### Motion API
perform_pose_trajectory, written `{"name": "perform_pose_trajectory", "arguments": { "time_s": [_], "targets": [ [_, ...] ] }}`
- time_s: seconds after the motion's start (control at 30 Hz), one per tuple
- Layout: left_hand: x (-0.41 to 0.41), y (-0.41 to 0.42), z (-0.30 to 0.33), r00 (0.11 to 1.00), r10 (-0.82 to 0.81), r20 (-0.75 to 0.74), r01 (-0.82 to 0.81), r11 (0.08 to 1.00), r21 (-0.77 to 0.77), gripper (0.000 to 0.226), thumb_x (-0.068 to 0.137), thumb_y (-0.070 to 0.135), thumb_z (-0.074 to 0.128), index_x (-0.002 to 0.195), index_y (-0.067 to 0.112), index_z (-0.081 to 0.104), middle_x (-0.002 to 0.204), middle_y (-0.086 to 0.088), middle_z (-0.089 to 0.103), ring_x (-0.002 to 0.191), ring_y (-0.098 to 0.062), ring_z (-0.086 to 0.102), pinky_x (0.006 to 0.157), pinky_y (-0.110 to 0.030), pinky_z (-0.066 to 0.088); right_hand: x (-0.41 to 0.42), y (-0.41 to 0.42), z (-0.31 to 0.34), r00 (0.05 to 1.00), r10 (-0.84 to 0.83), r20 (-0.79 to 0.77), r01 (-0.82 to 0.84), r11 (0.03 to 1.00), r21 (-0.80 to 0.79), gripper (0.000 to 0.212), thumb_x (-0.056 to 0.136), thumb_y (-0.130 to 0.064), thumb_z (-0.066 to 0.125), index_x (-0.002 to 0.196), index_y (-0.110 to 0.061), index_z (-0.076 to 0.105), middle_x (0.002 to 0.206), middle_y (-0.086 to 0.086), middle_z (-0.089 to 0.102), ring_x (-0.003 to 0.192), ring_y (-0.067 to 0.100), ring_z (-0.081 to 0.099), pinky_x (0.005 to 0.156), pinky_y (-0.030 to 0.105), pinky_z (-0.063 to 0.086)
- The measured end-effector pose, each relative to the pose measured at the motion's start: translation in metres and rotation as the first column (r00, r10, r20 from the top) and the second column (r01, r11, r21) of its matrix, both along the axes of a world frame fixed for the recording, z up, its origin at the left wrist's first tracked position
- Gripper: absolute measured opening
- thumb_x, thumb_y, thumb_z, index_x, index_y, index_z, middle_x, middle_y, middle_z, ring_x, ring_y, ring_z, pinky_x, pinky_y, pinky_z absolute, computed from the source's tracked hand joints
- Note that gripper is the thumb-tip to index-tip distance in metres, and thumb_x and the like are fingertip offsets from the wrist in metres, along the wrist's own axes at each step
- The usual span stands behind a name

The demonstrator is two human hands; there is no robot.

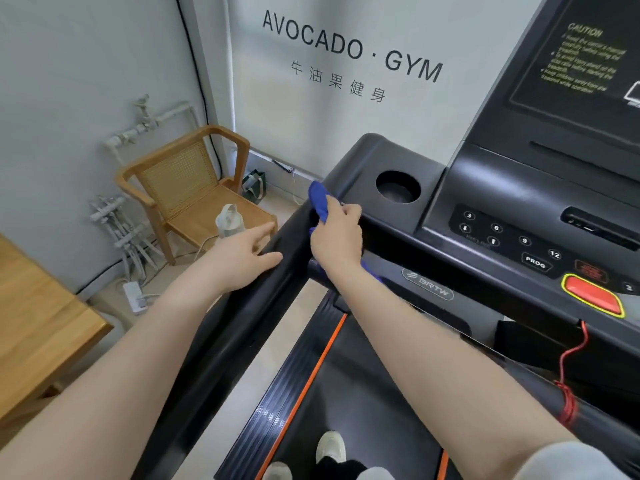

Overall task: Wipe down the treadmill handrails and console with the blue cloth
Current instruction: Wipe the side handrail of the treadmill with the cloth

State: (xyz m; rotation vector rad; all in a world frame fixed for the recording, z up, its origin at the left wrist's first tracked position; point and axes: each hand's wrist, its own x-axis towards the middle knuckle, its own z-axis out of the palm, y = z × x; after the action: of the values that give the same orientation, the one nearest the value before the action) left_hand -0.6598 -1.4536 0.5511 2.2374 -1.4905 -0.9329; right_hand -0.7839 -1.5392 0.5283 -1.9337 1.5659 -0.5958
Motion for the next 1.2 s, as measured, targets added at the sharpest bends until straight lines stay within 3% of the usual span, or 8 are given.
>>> {"name": "perform_pose_trajectory", "arguments": {
  "time_s": [0.13, 0.27, 0.4, 0.53, 0.73, 0.83, 0.97, 1.2],
  "targets": [
    [0.003, 0.012, -0.013, 0.998, -0.005, -0.062, 0.002, 0.999, -0.044, 0.058, 0.09, 0.034, 0.057, 0.143, 0.033, 0.034, 0.137, 0.0, 0.05, 0.125, -0.018, 0.048, 0.096, -0.027, 0.036, 0.018, 0.035, 0.003, 0.982, 0.062, -0.178, -0.082, 0.991, -0.107, 0.047, 0.088, -0.006, 0.042, 0.133, -0.02, 0.046, 0.13, 0.01, 0.035, 0.102, 0.035, 0.047, 0.078, 0.032, 0.031],
    [0.002, 0.012, -0.016, 0.998, 0.016, -0.053, -0.021, 0.996, -0.092, 0.03, 0.091, 0.024, 0.055, 0.12, 0.016, 0.055, 0.103, 0.004, 0.056, 0.099, -0.016, 0.053, 0.073, -0.026, 0.036, 0.024, 0.076, -0.006, 0.947, 0.169, -0.272, -0.221, 0.96, -0.174, 0.049, 0.088, -0.007, 0.045, 0.135, -0.019, 0.037, 0.134, 0.009, 0.031, 0.101, 0.03, 0.039, 0.08, 0.028, 0.03],
    [0.002, 0.011, -0.017, 0.999, 0.015, -0.042, -0.019, 0.994, -0.109, 0.024, 0.091, 0.02, 0.055, 0.114, 0.012, 0.057, 0.097, 0.002, 0.056, 0.09, -0.017, 0.052, 0.059, -0.015, 0.034, 0.018, 0.084, -0.015, 0.949, 0.192, -0.252, -0.25, 0.942, -0.226, 0.056, 0.088, -0.004, 0.047, 0.141, -0.017, 0.033, 0.14, 0.011, 0.031, 0.108, 0.03, 0.036, 0.095, 0.033, 0.034],
    [0.004, 0.007, -0.019, 0.999, -0.002, -0.051, -0.004, 0.995, -0.1, 0.041, 0.089, 0.027, 0.059, 0.128, 0.018, 0.052, 0.109, -0.004, 0.058, 0.105, -0.022, 0.054, 0.073, -0.026, 0.036, 0.014, 0.061, -0.025, 0.97, 0.204, -0.128, -0.232, 0.936, -0.264, 0.051, 0.088, -0.005, 0.049, 0.137, -0.016, 0.044, 0.142, 0.011, 0.037, 0.116, 0.032, 0.035, 0.101, 0.036, 0.027],
    [0.007, 0.005, -0.022, 0.991, 0.034, -0.127, -0.041, 0.998, -0.056, 0.059, 0.088, 0.032, 0.06, 0.142, 0.032, 0.036, 0.139, -0.006, 0.049, 0.126, -0.02, 0.047, 0.101, -0.032, 0.037, 0.013, 0.011, -0.029, 0.963, 0.08, -0.257, -0.187, 0.885, -0.426, 0.045, 0.084, -0.012, 0.05, 0.129, -0.012, 0.052, 0.124, 0.012, 0.054, 0.115, 0.035, 0.044, 0.113, 0.052, 0.012],
    [0.006, 0.007, -0.022, 0.994, 0.03, -0.103, -0.036, 0.998, -0.055, 0.057, 0.09, 0.035, 0.057, 0.142, 0.034, 0.035, 0.138, -0.005, 0.05, 0.124, -0.021, 0.049, 0.096, -0.029, 0.038, 0.018, -0.001, -0.026, 0.976, 0.049, -0.21, -0.131, 0.909, -0.396, 0.04, 0.087, -0.009, 0.048, 0.127, -0.011, 0.051, 0.124, 0.009, 0.052, 0.122, 0.029, 0.042, 0.116, 0.053, 0.006],
    [0.003, 0.012, -0.02, 0.997, 0.026, -0.074, -0.033, 0.996, -0.082, 0.055, 0.09, 0.038, 0.054, 0.142, 0.034, 0.035, 0.138, -0.002, 0.05, 0.124, -0.021, 0.047, 0.095, -0.03, 0.038, 0.014, 0.006, -0.027, 0.992, 0.123, -0.042, -0.13, 0.941, -0.314, 0.036, 0.088, 0.001, 0.043, 0.123, 0.0, 0.052, 0.127, 0.017, 0.05, 0.112, 0.034, 0.046, 0.105, 0.048, 0.031],
    [0.023, 0.022, -0.013, 0.882, 0.092, -0.463, -0.103, 0.995, 0.002, 0.048, 0.096, 0.012, 0.046, 0.141, 0.023, 0.036, 0.137, 0.002, 0.047, 0.11, -0.006, 0.043, 0.081, -0.008, 0.037, 0.015, 0.095, -0.058, 0.951, 0.284, 0.124, -0.23, 0.914, -0.333, 0.044, 0.079, 0.005, 0.041, 0.12, 0.003, 0.057, 0.135, 0.022, 0.047, 0.132, 0.038, 0.037, 0.111, 0.051, 0.028]
  ]
}}
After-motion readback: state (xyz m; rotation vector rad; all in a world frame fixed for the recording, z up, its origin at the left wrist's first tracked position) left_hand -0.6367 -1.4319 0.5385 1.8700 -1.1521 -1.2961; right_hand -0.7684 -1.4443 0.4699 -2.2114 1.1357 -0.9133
